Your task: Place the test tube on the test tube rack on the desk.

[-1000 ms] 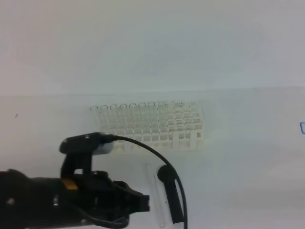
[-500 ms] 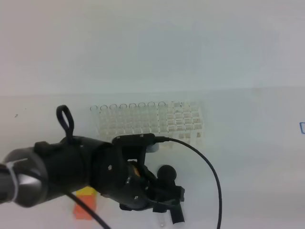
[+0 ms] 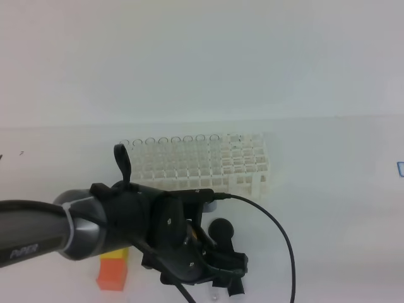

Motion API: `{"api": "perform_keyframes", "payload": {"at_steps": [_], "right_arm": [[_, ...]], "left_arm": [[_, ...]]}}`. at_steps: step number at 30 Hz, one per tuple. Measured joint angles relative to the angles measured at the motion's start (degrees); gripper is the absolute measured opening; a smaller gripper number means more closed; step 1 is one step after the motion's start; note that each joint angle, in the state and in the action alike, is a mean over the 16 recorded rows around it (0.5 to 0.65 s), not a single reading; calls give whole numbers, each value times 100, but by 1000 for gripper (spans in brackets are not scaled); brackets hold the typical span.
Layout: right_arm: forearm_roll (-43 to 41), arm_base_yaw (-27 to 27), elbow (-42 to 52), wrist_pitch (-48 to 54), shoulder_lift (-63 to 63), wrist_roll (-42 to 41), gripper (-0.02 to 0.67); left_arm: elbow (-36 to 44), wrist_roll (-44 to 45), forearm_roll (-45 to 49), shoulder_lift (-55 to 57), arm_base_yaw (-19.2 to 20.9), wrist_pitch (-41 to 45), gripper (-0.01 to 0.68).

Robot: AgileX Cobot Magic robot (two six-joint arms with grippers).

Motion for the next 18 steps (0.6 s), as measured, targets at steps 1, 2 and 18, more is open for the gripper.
{"api": "perform_keyframes", "payload": {"at_steps": [1, 2, 18], "right_arm": [[9, 0, 0, 0, 0, -1, 190], [18, 0, 0, 0, 0, -1, 190], [123, 0, 0, 0, 0, -16, 190]], "left_arm": [[-5, 0, 36, 27, 0, 13, 468], [-9, -1, 76, 52, 0, 30, 468], [-28, -78, 814, 198, -2, 563, 468]]}}
